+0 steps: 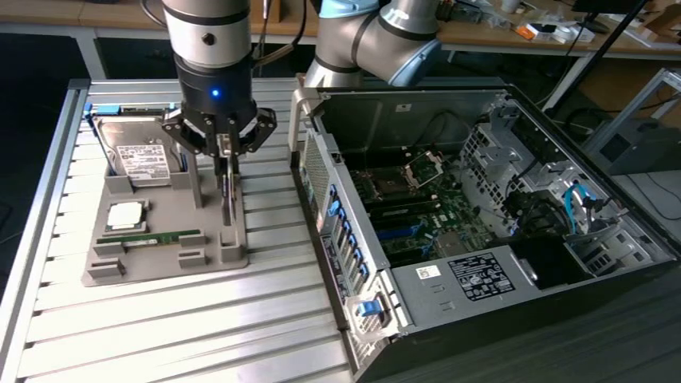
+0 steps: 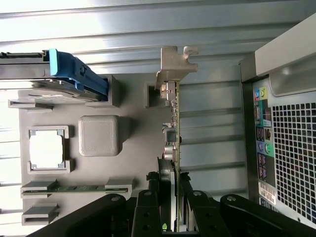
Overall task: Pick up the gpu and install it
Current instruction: 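Pick up the gpu and move the gpu toward the slot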
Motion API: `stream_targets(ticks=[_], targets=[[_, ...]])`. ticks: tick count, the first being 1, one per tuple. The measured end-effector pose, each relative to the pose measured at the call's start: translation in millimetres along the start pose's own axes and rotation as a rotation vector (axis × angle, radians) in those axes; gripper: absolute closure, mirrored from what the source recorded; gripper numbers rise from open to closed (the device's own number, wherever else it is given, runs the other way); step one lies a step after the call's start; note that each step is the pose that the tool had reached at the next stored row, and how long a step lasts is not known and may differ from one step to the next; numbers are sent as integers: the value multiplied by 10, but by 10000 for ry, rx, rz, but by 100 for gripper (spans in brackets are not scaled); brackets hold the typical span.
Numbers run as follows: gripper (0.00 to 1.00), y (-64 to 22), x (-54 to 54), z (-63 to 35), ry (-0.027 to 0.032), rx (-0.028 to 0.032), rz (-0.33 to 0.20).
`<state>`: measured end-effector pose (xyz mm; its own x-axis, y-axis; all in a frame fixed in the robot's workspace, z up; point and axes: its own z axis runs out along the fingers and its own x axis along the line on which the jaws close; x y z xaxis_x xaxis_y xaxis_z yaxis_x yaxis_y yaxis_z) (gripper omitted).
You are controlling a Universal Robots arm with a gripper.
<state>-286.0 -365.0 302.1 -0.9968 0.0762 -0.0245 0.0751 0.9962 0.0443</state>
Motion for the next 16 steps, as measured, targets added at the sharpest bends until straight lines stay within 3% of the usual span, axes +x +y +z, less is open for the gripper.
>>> stream_targets(ticks=[16], targets=[[73,7,-4,-162,0,0,0]])
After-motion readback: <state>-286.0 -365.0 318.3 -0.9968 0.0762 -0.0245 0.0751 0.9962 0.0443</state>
